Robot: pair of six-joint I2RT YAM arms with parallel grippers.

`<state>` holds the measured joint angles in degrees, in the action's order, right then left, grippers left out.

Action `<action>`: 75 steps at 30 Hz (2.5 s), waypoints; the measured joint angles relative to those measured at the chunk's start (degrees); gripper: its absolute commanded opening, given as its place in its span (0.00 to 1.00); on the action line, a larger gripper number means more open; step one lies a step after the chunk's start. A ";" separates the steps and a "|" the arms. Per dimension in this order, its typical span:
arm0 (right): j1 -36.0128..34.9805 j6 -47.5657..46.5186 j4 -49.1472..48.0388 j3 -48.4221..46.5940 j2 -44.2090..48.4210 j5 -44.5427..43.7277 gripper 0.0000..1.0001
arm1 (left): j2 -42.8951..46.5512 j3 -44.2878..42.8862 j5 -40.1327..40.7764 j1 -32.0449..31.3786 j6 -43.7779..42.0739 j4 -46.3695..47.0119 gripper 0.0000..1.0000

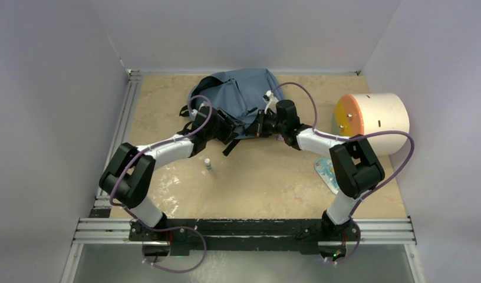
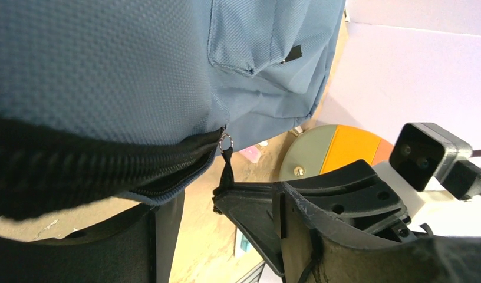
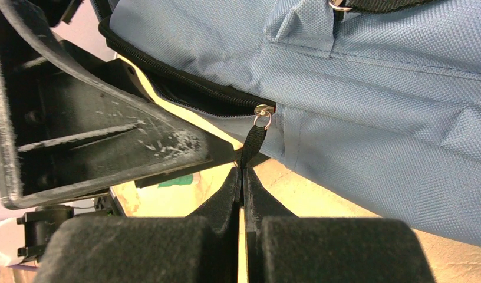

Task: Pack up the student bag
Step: Zip the student bag at the center of the board.

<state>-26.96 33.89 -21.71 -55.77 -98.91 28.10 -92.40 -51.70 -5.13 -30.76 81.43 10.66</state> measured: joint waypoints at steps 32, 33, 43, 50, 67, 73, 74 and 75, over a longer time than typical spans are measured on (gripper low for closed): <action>0.28 -0.52 1.99 -0.26 0.00 -0.07 0.00 | -6.93 -3.50 -3.37 -0.96 0.52 1.88 0.00; 0.31 -0.55 2.14 -0.26 0.00 -0.09 0.00 | -7.04 -3.50 -3.41 -0.96 0.50 1.97 0.00; 0.28 -1.46 4.50 -0.13 3.04 -2.73 0.41 | -7.17 -4.26 -3.43 -1.16 -0.07 2.16 0.00; 0.28 1.81 3.37 3.26 13.25 -12.87 0.64 | -7.17 -6.23 -2.36 -1.40 -5.66 -2.08 0.00; 0.39 15.74 2.29 8.35 7.76 -25.88 0.71 | -7.17 -10.45 -1.92 -1.64 -15.13 -10.82 0.00; 0.83 16.72 1.16 8.35 4.70 -26.08 0.39 | -7.17 -10.97 -2.12 -1.62 -15.82 -11.32 0.00; 1.05 16.85 0.90 8.35 4.04 -26.08 0.32 | -7.17 -11.02 -2.12 -1.64 -16.09 -11.34 0.00; 1.20 16.81 0.66 8.31 3.41 -26.08 0.25 | -7.17 -11.10 -2.14 -1.62 -16.22 -11.52 0.00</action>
<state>-25.76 50.70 -21.06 -47.46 -95.50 2.02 -99.57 -62.81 -7.27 -32.38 65.21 -0.86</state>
